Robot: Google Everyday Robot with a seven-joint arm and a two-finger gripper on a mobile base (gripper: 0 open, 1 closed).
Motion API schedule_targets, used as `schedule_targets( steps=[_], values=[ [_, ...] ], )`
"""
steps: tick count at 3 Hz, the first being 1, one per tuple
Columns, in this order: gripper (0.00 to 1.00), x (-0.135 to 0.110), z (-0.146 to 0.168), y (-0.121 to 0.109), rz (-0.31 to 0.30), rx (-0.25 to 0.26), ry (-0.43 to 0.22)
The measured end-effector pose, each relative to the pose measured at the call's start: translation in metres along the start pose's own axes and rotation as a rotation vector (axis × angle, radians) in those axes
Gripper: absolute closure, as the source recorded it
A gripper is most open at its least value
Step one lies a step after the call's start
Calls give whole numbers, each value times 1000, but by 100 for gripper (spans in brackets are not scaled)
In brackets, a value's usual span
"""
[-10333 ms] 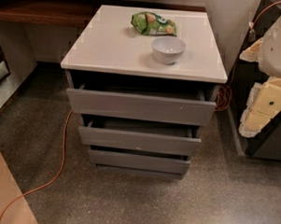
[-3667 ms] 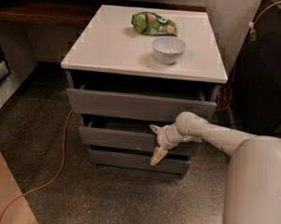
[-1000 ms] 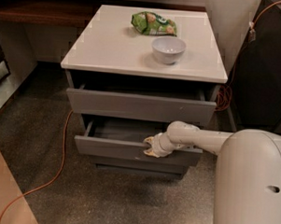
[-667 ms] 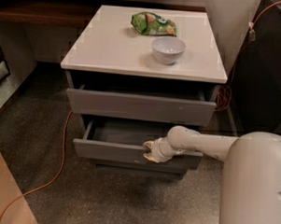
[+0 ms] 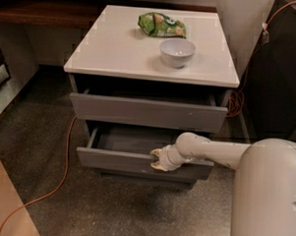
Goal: Open middle drawer
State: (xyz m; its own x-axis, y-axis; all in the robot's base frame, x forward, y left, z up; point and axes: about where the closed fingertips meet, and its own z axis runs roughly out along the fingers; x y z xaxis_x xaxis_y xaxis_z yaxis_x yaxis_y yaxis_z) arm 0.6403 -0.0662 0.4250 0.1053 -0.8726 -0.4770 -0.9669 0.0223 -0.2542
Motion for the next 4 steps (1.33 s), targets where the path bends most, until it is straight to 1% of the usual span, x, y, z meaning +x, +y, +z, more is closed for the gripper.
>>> schedule_targets(
  steps=[2,3,4],
  values=[
    [100,0,0,0,0,0,0],
    [100,-5,-3,26,20,-33,-17],
    [77,-5,-3,27,21,-34,-18]
  ],
)
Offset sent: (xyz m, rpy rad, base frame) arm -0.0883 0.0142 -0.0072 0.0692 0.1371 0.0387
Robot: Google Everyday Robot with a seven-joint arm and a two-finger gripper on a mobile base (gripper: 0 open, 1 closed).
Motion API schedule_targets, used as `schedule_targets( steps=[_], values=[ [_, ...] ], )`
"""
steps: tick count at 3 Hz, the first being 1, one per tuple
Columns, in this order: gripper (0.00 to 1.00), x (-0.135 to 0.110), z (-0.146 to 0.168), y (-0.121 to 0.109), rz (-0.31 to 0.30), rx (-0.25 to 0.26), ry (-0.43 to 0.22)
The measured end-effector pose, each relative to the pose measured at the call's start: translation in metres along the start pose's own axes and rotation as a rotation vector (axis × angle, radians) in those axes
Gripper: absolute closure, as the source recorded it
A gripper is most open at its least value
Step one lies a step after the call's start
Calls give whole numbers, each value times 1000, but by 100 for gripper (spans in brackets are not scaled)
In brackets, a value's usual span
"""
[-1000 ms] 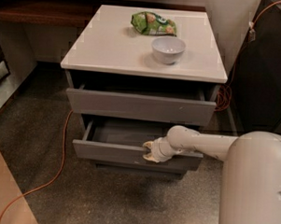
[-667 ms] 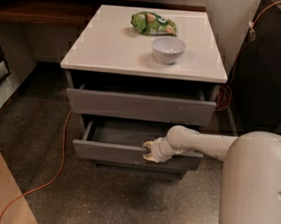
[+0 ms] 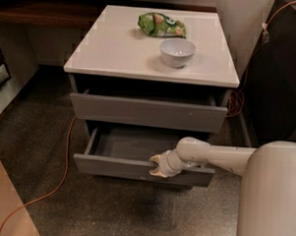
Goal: Open middle drawer
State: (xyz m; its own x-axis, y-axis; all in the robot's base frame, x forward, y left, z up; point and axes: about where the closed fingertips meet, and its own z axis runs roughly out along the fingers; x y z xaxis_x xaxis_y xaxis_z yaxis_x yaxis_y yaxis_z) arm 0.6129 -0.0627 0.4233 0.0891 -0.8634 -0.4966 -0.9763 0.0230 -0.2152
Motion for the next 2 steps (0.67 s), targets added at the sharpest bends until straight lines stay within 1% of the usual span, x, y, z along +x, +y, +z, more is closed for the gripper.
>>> schedule_targets(
  steps=[1,2],
  values=[
    [46,-1,-1,2,3,-2,-2],
    [15,-9,-18,19,33,-23,-24]
  ],
)
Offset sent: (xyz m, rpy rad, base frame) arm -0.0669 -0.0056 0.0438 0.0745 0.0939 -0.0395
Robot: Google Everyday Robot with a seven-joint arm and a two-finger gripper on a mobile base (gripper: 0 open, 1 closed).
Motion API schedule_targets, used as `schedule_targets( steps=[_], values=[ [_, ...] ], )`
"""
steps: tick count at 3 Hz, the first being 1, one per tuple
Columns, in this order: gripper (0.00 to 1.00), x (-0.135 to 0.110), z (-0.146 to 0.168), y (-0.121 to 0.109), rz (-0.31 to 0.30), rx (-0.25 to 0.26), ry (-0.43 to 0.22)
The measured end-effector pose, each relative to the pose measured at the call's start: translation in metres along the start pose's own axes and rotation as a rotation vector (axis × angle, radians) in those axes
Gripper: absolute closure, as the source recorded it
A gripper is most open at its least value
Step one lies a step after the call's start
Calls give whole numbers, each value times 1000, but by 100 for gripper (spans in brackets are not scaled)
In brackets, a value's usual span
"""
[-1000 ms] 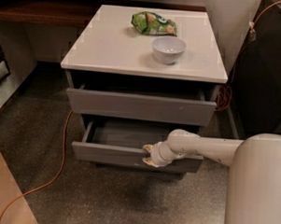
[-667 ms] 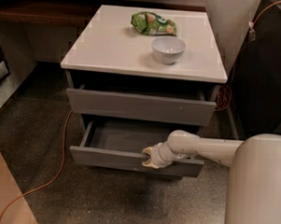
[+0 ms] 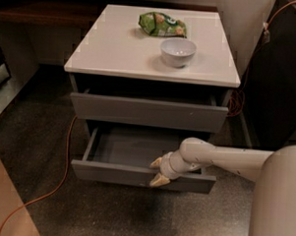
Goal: Open middle drawer
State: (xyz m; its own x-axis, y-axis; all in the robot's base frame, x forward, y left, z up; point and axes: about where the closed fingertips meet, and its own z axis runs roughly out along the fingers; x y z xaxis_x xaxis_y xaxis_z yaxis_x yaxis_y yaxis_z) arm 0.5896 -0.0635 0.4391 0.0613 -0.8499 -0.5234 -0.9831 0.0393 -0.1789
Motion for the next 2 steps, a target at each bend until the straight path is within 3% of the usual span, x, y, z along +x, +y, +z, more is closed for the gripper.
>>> schedule_targets(
  steps=[1,2],
  values=[
    [0,-12,-20,10,26,-31,-29],
    [0,-18,-32,-5,32,-31,-45]
  ],
)
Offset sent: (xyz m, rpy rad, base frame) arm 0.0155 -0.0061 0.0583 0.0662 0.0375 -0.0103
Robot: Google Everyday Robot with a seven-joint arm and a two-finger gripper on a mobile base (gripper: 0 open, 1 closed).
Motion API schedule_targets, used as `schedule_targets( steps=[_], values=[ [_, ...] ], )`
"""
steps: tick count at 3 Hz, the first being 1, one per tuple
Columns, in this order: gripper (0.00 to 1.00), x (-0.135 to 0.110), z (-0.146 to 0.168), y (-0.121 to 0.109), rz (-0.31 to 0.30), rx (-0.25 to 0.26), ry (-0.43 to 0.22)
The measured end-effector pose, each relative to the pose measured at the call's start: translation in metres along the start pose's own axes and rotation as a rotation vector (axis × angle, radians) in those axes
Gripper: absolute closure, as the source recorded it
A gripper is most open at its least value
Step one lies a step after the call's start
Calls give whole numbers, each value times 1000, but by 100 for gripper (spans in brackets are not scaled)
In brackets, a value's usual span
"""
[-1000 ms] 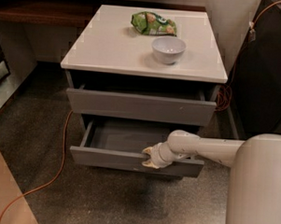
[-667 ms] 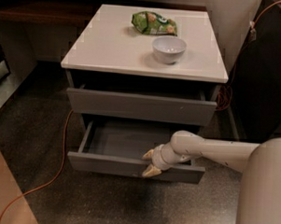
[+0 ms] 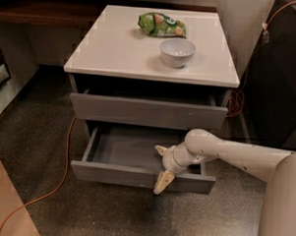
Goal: Open middle drawer
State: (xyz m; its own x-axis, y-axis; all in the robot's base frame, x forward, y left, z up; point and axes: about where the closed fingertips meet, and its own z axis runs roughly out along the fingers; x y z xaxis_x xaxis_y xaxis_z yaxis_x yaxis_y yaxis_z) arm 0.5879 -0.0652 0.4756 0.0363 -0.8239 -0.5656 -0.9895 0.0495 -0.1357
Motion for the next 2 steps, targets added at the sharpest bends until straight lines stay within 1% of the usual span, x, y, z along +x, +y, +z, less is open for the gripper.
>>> schedule_targets(
  steps=[1,2],
  values=[
    [0,-3,-3,-18,10,-10,-15],
    [7,-4,-5,-39,22,-18,-30]
  ],
)
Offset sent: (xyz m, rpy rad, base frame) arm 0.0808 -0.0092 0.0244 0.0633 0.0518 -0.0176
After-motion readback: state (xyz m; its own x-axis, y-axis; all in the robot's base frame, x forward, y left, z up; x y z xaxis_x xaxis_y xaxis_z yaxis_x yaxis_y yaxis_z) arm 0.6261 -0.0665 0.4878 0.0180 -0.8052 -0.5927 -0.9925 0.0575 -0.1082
